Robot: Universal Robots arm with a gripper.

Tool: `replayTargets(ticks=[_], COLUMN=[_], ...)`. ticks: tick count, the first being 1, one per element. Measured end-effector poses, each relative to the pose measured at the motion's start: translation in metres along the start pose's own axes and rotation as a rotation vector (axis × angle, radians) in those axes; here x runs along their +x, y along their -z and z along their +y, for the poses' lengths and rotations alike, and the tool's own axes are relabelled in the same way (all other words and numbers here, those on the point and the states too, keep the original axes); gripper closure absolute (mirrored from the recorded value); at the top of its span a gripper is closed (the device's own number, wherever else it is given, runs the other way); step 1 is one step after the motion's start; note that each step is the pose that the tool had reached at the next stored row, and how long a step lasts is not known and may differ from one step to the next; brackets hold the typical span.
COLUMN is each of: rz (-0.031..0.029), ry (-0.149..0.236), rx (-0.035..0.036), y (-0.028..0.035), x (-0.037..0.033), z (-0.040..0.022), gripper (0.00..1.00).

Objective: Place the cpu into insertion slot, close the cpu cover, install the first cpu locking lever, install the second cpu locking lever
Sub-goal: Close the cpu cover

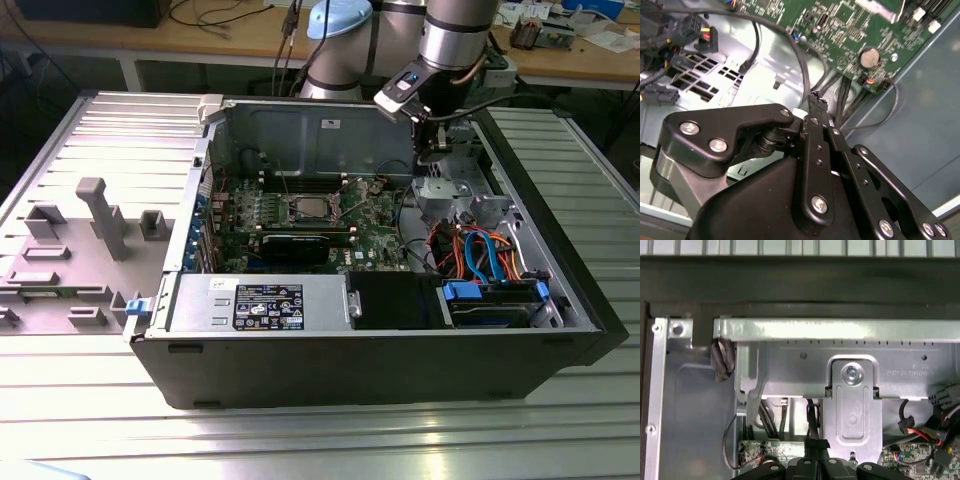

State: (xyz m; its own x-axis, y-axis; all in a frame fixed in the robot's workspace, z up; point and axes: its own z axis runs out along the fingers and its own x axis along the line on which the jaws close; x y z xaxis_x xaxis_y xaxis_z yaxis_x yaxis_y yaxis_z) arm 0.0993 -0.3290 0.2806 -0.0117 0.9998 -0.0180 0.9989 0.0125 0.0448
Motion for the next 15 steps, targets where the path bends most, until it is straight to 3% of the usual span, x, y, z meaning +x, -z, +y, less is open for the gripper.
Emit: replayTargets(ticks=[5,11,15], rz=[0.0013,0.0049,0.0046], ry=[0.0,0.0,0.0], rx=[0.0,-0.0001,0.0], y=[-0.0025,-0.0046,-0.0051], x=[0.0001,0.0002,0.0002], z=[-0.0185,-0.0362,-0.0376], gripper=[0.89,0.89,0.89])
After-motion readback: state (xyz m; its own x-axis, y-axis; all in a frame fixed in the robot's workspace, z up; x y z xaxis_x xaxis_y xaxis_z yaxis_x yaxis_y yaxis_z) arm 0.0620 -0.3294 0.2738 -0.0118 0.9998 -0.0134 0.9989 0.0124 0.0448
